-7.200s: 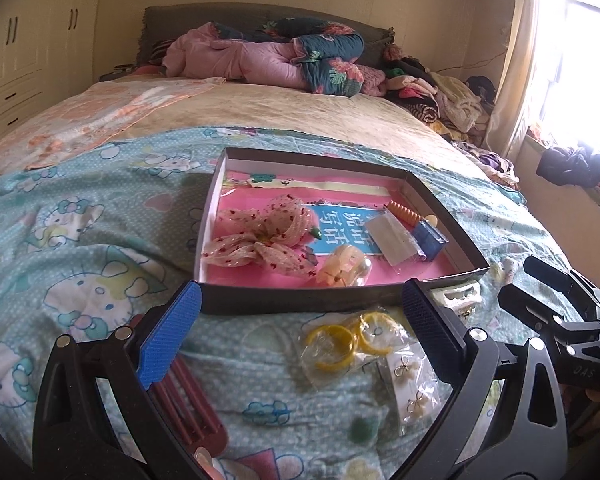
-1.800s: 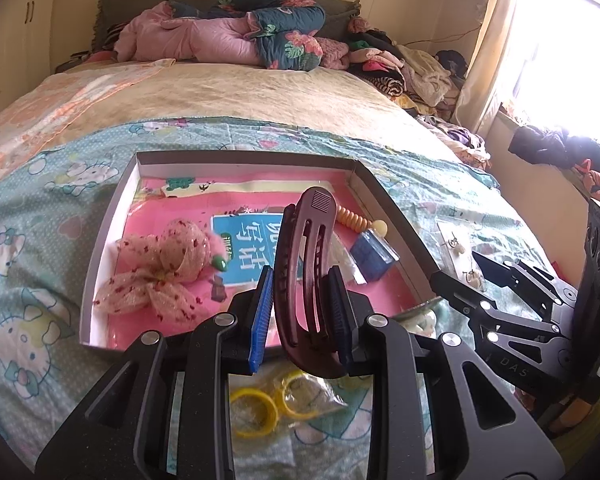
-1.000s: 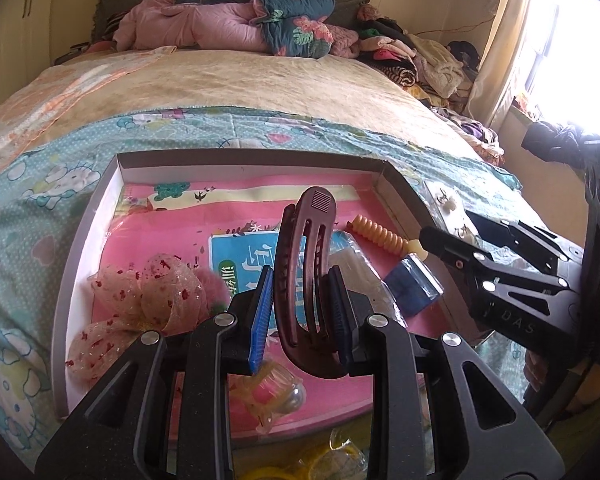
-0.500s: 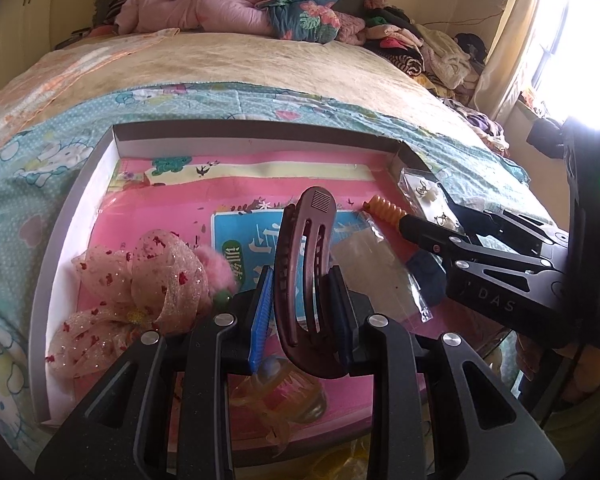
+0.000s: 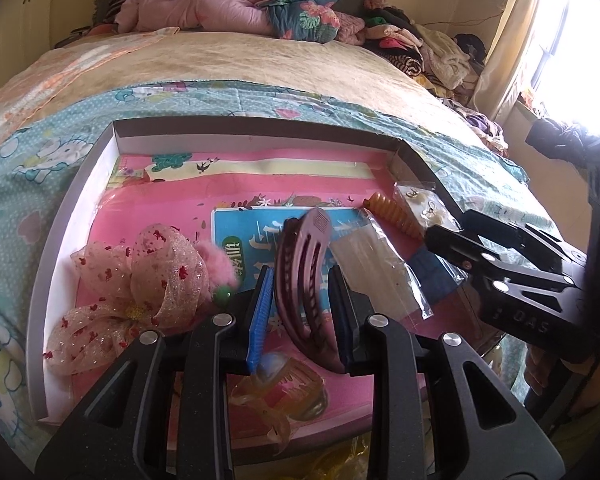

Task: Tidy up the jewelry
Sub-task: 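Open the left tool releasing the dark red clip while the right tool releases the earring card in the box, then withdraw both tools from the box toward the remaining accessories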

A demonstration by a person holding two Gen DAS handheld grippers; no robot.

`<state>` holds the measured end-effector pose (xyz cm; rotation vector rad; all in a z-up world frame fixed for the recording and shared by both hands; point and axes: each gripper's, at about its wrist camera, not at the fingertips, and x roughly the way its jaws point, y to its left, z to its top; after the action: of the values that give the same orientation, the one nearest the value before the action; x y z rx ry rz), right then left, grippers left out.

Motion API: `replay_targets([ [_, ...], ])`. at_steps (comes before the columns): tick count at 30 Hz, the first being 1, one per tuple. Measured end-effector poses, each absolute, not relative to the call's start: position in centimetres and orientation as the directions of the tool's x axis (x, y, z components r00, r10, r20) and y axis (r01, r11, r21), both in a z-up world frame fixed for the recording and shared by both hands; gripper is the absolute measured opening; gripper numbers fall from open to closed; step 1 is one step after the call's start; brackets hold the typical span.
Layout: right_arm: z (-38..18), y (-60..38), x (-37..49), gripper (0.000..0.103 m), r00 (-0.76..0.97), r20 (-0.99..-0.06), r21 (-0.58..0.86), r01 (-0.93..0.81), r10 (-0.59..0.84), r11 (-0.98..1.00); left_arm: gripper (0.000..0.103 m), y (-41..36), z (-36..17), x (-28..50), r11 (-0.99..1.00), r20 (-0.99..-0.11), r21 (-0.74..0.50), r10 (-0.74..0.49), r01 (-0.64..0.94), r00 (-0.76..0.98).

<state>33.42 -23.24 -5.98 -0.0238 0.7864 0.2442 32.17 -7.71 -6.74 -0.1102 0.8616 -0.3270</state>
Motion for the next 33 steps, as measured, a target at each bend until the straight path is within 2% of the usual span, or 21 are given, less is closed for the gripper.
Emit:
replay_targets([
  [2,-5.6,-23.3,32.6,0.07,0.695,-0.691,0.06,-0.221,0.201,0.973,0.022,-7.6,-6.8,32.0,0.944,-0.726,-0.229,-0.329,0.24,0.604],
  [4,-5.2,-23.5,31.9,0.073,0.713,-0.677,0.047,-0.206,0.183,0.977,0.028,-7.6,-6.7,31.8,0.943,-0.723,-0.227,-0.33,0.242,0.606],
  [6,-4.8,-23.9,31.3,0.073,0.723,-0.667,0.051,-0.198,0.181,0.979,0.035,-7.6,-6.6,31.6,0.942,-0.719,-0.225,-0.332,0.247,0.611],
  [11,-3.9,-24.6,29.9,0.075,0.739,-0.651,0.052,-0.185,0.173,0.981,0.037,-7.6,-5.7,30.7,0.942,-0.706,-0.225,-0.335,0.251,0.624],
  [14,-3.4,-25.0,28.8,0.078,0.752,-0.638,0.046,-0.178,0.166,0.983,0.045,-7.4,-5.1,30.0,0.942,-0.694,-0.223,-0.335,0.252,0.637],
  [24,-2.6,-26.0,25.1,0.082,0.765,-0.623,0.057,-0.162,0.162,0.985,0.062,-6.4,-3.4,27.3,0.942,-0.656,-0.223,-0.336,0.252,0.676],
  [28,-2.5,-26.1,23.8,0.083,0.766,-0.622,0.059,-0.163,0.164,0.985,0.065,-6.1,-3.0,26.1,0.944,-0.645,-0.209,-0.33,0.256,0.689],
  [30,-2.6,-26.0,23.2,0.083,0.765,-0.622,0.06,-0.165,0.166,0.984,0.072,-5.9,-2.9,25.6,0.945,-0.641,-0.207,-0.328,0.254,0.694],
  [33,-2.6,-25.8,22.5,0.083,0.764,-0.622,0.06,-0.17,0.17,0.984,0.076,-5.6,-2.9,24.7,0.947,-0.638,-0.204,-0.322,0.25,0.7],
])
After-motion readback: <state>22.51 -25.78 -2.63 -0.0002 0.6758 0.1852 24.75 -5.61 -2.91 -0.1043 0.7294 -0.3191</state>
